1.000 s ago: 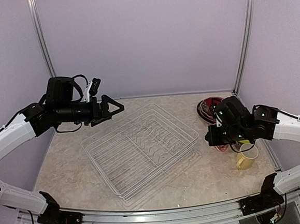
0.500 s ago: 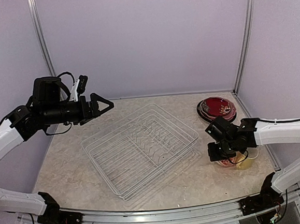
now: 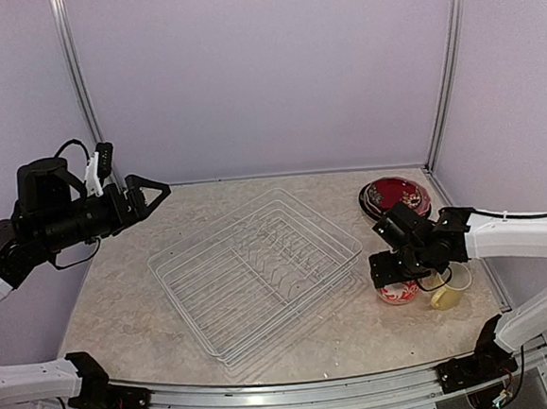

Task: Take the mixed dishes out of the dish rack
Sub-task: Place the bowl at the center of the board, then reset both arms

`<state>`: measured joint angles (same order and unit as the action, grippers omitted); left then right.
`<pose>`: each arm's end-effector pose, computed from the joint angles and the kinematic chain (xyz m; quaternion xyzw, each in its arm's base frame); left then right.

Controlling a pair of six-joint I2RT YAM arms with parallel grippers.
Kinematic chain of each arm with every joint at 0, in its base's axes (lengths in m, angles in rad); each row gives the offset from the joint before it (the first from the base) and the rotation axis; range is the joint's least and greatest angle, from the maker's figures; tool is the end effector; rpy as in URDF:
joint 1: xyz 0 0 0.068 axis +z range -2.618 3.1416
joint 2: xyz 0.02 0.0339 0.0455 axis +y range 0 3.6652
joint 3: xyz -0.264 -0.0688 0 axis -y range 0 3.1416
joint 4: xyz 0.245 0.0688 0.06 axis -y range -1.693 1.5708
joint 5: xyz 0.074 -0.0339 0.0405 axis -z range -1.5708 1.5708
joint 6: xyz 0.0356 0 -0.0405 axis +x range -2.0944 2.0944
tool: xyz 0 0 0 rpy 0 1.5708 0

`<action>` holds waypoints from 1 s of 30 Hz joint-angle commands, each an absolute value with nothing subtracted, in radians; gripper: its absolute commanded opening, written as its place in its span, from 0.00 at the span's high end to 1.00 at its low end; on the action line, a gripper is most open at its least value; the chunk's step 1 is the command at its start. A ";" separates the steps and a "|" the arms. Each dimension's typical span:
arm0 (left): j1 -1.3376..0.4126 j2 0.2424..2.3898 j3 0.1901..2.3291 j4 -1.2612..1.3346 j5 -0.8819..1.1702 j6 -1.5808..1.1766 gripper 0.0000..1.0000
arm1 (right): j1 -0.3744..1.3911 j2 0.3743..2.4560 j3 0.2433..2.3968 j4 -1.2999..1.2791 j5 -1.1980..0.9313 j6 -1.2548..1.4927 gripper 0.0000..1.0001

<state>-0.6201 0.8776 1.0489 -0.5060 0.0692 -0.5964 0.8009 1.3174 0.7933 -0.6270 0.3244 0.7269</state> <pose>0.1499 -0.1100 0.3815 0.0297 0.8142 -0.3541 0.4591 0.1751 0.1643 0.2000 -0.0021 0.9658 0.0281 0.2577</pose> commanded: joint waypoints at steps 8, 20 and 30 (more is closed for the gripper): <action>-0.614 0.674 1.143 -0.559 -0.181 -0.458 0.01 | 0.791 0.997 1.133 -0.625 0.452 0.347 0.00; -0.614 0.529 1.233 -0.550 -0.361 -0.373 0.01 | 0.792 0.761 1.207 -0.362 0.482 0.086 0.00; -0.614 0.498 1.225 -0.548 -0.371 -0.365 0.01 | 0.792 0.758 1.224 -0.347 0.542 0.103 0.00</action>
